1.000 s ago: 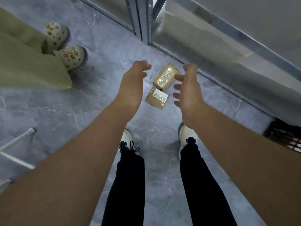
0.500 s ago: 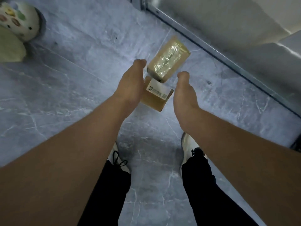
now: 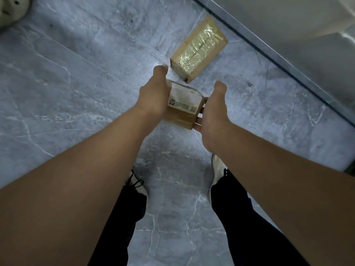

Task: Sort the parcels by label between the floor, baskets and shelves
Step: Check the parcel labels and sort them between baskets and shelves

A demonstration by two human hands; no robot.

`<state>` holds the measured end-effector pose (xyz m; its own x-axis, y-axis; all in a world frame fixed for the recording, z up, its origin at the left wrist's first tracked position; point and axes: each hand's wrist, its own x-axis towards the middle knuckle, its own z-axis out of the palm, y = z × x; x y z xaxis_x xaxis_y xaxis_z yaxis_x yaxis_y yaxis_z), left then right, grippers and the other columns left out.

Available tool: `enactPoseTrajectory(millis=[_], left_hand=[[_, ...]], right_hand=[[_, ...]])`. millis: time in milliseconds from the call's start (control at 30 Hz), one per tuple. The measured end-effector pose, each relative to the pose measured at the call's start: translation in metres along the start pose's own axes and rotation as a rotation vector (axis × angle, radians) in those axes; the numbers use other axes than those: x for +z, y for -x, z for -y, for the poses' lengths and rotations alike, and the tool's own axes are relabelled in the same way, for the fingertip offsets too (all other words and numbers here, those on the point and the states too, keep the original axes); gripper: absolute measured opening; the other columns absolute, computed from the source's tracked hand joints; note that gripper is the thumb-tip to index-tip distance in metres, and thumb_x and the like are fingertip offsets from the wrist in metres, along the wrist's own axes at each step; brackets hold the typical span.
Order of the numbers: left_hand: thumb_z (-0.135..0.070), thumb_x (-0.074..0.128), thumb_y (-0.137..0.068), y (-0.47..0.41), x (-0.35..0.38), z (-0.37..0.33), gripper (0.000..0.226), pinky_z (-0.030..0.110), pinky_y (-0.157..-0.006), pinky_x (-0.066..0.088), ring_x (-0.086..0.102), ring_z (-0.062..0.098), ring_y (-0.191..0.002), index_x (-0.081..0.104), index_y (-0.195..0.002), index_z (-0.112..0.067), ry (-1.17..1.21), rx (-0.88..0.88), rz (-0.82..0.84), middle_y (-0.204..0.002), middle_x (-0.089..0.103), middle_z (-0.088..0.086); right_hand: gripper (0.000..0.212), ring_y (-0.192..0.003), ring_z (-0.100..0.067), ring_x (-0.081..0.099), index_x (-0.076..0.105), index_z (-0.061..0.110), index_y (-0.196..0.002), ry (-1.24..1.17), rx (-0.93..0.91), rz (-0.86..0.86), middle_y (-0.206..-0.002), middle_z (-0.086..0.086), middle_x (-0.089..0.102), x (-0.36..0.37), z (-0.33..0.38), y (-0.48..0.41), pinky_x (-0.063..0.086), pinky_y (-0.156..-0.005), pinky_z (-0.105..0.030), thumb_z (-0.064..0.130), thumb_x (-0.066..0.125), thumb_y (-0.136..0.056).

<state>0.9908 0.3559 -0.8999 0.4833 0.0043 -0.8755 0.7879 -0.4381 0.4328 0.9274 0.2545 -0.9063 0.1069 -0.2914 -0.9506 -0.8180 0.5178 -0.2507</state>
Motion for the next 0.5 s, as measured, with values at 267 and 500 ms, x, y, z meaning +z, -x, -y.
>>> enactPoseTrajectory(millis=[267, 500], left_hand=[[-0.077, 0.026, -0.082, 0.070, -0.028, -0.026, 0.075, 0.027, -0.063, 0.037, 0.066, 0.020, -0.102, 0.062, -0.124, -0.026, -0.113, -0.021, 0.015, -0.138, 0.055, 0.009], [-0.048, 0.027, -0.106, 0.144, -0.065, -0.086, 0.053, 0.016, -0.051, 0.048, 0.064, 0.005, -0.054, 0.063, -0.074, -0.025, -0.095, 0.194, 0.062, -0.063, 0.069, -0.009]], right_hand=[[0.067, -0.085, -0.023, 0.074, 0.070, 0.020, -0.084, -0.044, -0.028, 0.034, -0.068, 0.003, 0.077, -0.021, 0.006, 0.073, 0.060, -0.097, -0.046, 0.062, 0.026, -0.112], [0.062, -0.078, -0.016, 0.071, 0.067, 0.025, -0.087, -0.128, -0.160, 0.043, -0.060, 0.012, 0.073, -0.019, 0.036, 0.158, 0.060, -0.083, -0.038, 0.058, 0.022, -0.114]])
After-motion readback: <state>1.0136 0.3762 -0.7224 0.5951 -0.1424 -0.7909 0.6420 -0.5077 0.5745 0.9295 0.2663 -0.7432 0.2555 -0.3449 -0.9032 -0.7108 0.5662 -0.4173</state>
